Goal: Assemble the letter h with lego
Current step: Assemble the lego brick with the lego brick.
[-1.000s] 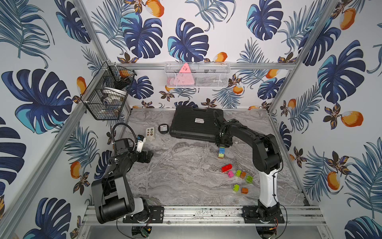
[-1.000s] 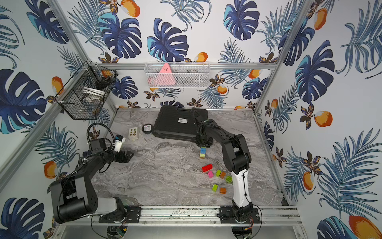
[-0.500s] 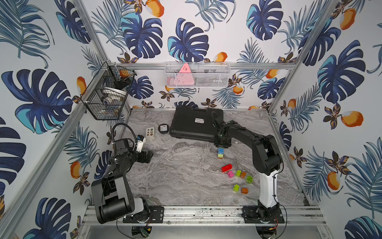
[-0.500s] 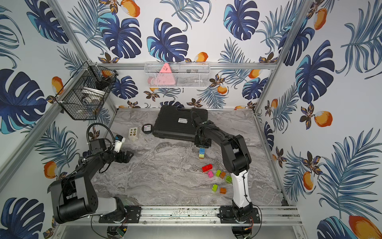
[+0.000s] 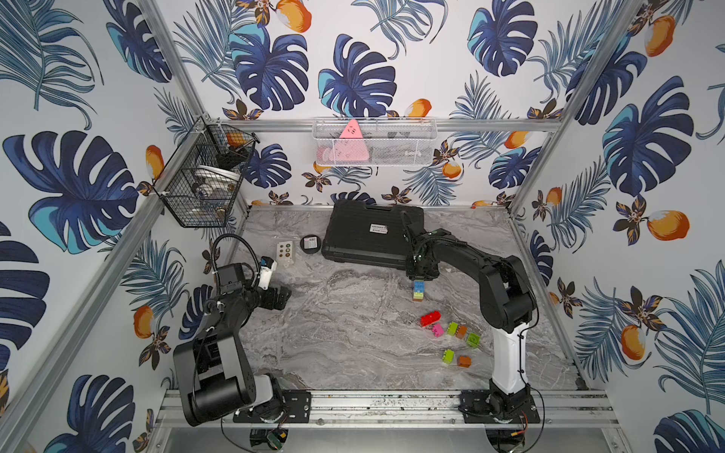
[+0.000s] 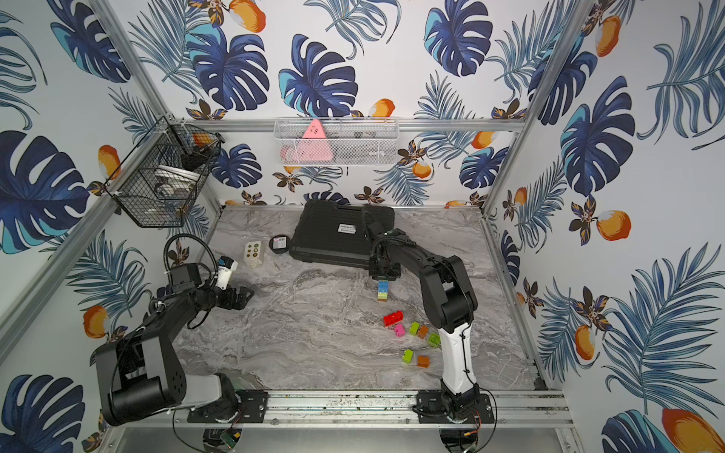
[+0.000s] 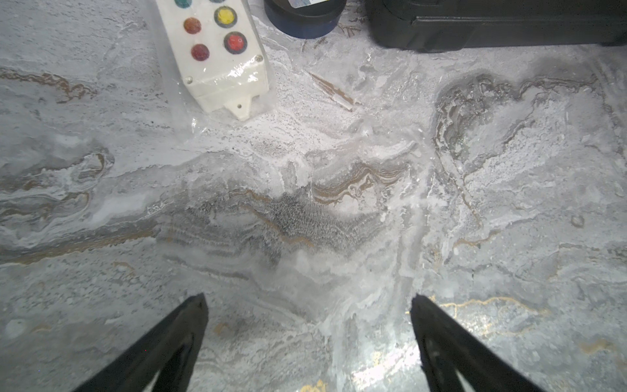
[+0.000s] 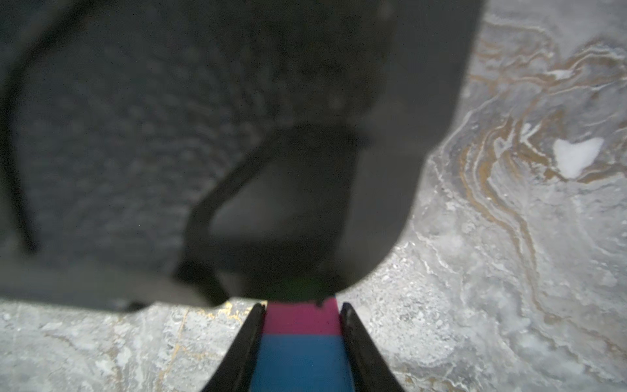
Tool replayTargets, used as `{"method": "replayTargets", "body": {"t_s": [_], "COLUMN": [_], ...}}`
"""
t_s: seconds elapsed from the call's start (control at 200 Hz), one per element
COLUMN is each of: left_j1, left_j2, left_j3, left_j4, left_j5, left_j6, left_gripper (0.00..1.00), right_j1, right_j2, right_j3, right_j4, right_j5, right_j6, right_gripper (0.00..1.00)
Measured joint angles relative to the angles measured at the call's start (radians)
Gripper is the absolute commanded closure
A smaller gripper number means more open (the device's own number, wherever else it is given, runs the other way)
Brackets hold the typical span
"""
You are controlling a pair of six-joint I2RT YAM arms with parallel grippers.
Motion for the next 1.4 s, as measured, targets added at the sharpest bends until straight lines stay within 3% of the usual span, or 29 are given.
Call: {"method": "replayTargets", "body": {"t_s": [0.711, 1.403], "left_j1": [0.01, 0.031], "left_j2": [-0.006, -0.021], "left_j3": [0.0, -0.002], "left_j4": [-0.008, -0.013], "left_j5": [0.011, 0.034], "left_j6": [0.002, 0.002], "left_gripper": [0.01, 0.01], "right_j1": [0.0, 0.005], "right_j2": [-0.051, -0.074], "right_j3": [-0.011, -0.018], "right_j4": [0.001, -0.018], "right_j5": [-0.037, -0.018], "right_j6": [0.019, 0.019], "right_gripper": [0.59, 0.67]}}
